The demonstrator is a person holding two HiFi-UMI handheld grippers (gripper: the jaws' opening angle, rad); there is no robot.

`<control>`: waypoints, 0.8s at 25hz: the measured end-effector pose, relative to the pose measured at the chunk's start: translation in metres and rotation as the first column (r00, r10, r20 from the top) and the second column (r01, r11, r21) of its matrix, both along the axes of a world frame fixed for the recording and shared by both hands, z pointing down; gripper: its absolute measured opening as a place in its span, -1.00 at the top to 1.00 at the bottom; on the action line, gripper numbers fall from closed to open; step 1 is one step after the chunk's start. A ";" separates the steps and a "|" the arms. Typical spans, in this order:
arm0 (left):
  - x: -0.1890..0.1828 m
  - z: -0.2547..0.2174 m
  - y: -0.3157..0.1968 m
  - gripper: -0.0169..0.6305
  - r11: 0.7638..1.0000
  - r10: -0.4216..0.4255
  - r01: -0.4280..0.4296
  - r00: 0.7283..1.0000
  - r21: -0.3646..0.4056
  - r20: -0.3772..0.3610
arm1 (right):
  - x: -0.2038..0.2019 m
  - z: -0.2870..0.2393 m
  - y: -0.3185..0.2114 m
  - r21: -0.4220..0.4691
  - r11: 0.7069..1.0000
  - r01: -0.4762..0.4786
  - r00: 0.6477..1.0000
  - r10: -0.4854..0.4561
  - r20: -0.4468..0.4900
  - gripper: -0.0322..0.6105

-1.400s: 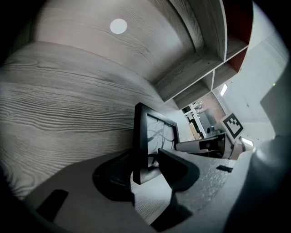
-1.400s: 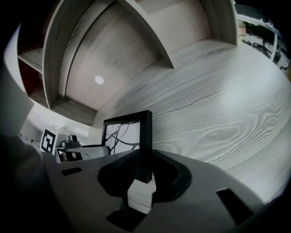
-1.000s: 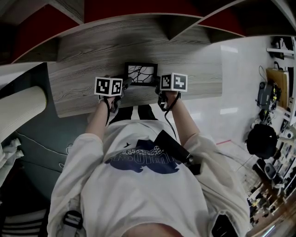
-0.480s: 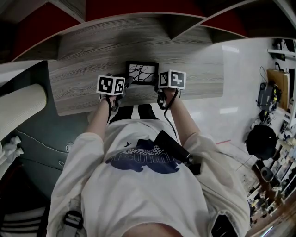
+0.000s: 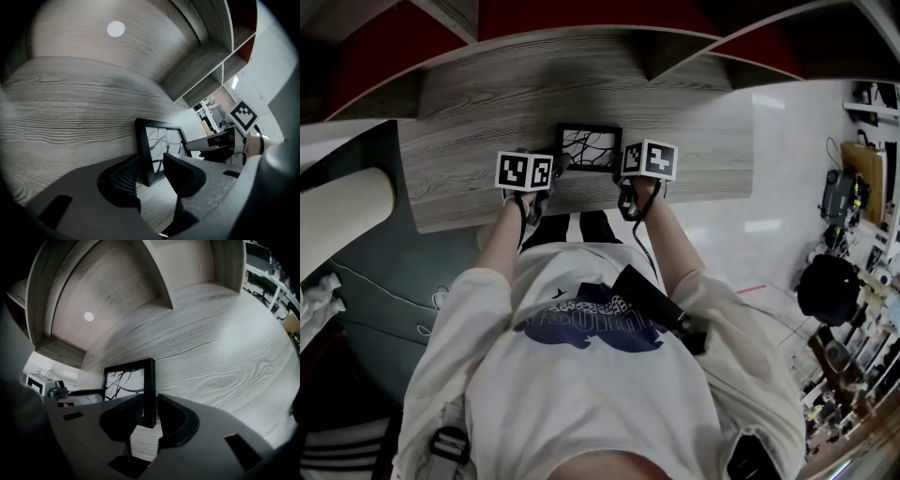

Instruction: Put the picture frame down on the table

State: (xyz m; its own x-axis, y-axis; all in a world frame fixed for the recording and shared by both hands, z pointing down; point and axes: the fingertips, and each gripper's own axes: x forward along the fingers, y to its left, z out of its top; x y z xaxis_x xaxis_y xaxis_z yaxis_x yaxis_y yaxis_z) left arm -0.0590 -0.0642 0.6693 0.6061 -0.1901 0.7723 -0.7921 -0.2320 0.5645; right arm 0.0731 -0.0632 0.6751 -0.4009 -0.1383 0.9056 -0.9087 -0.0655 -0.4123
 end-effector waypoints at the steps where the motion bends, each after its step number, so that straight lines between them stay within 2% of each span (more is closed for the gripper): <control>1: -0.001 0.000 -0.001 0.46 1.000 -0.011 0.011 1.000 -0.001 -0.012 | 0.001 -0.001 -0.001 0.009 1.000 -0.008 1.000 0.008 0.004 0.61; 4: -0.007 0.000 -0.003 0.46 1.000 -0.025 0.025 0.999 0.001 -0.028 | 0.008 -0.009 -0.007 0.040 0.997 -0.059 0.998 0.057 0.036 0.58; 7: -0.015 -0.016 -0.005 0.46 0.998 -0.043 0.045 0.997 0.038 -0.057 | 0.023 -0.031 -0.011 0.083 0.983 -0.165 0.982 0.156 0.103 0.59; 9: -0.026 -0.043 -0.011 0.46 0.991 -0.073 0.082 0.994 0.110 -0.079 | 0.039 -0.056 -0.017 0.129 0.953 -0.273 0.954 0.251 0.167 0.59; 11: -0.039 -0.083 -0.019 0.46 0.968 -0.108 0.126 0.990 0.217 -0.094 | 0.057 -0.088 -0.025 0.201 0.906 -0.372 0.917 0.325 0.231 0.63; 13: -0.051 -0.127 -0.026 0.46 0.927 -0.141 0.169 0.984 0.334 -0.107 | 0.070 -0.125 -0.034 0.300 0.852 -0.430 0.891 0.345 0.295 0.68; 15: -0.059 -0.170 -0.034 0.49 0.868 -0.165 0.201 0.979 0.455 -0.118 | 0.076 -0.164 -0.043 0.408 0.798 -0.443 0.884 0.314 0.346 0.76; 18: -0.058 -0.234 -0.043 0.52 0.754 -0.174 0.214 0.977 0.621 -0.125 | 0.074 -0.222 -0.050 0.550 0.728 -0.410 0.901 0.231 0.367 0.79; 20: -0.050 -0.272 -0.046 0.53 0.678 -0.170 0.220 0.975 0.702 -0.142 | 0.068 -0.258 -0.051 0.628 0.684 -0.371 0.920 0.177 0.350 0.80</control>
